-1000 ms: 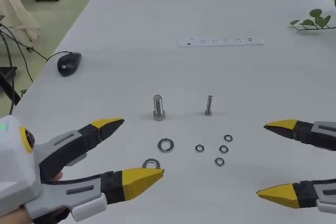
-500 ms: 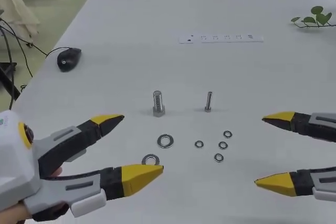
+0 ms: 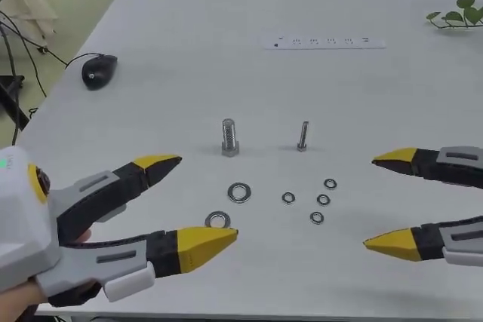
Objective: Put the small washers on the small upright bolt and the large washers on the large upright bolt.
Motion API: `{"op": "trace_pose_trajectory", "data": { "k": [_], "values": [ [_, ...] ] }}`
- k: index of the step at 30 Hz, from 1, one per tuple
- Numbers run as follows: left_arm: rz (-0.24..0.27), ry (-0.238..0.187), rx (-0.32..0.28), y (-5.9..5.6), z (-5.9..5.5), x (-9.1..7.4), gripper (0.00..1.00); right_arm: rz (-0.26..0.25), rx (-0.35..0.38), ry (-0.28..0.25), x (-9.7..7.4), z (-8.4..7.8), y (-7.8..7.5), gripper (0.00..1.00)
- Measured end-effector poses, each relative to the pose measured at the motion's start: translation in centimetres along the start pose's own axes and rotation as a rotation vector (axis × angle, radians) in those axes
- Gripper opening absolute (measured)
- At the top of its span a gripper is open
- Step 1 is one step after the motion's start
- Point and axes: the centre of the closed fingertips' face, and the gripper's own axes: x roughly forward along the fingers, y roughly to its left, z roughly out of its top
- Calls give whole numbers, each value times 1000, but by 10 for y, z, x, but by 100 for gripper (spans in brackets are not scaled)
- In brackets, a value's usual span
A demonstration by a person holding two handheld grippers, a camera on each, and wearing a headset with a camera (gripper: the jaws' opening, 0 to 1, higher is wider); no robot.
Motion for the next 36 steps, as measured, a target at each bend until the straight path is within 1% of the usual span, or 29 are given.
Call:
{"op": "trace_pose_trajectory", "data": {
  "k": [2, 6, 10, 13, 19, 20, 24, 27, 29, 30, 35, 36],
  "values": [
    [0, -1, -1, 0, 0, 0, 74, 6, -4, 8, 1, 0, -2, 66],
    [3, -9, -6, 1, 2, 1, 74, 20, -20, 42, 5, -3, -7, 64],
    [6, -9, -9, 1, 1, 1, 74, 48, -40, 60, 9, -4, -10, 61],
    [9, -11, -11, 0, 1, 1, 74, 71, -64, 94, 14, -7, -14, 61],
    [15, -14, -17, 0, 2, 0, 74, 120, -108, 143, 21, -10, -20, 59],
    [18, -17, -17, 0, 3, 0, 74, 129, -117, 161, 23, -13, -21, 59],
    [22, -20, -21, 0, 3, 1, 74, 157, -144, 190, 27, -16, -24, 58],
    [24, -13, -22, 0, 2, 2, 74, 179, -177, 213, 30, -19, -28, 58],
    [27, -17, -21, 0, 3, 3, 74, 190, -191, 235, 31, -21, -31, 57],
    [27, -20, -22, 0, 3, 3, 74, 194, -198, 238, 32, -22, -32, 57],
    [31, -22, -21, 0, 4, 4, 74, 230, -242, 301, 35, -31, -38, 57],
    [31, -20, -20, 0, 4, 4, 73, 246, -254, 319, 36, -34, -39, 56]
  ]
}}
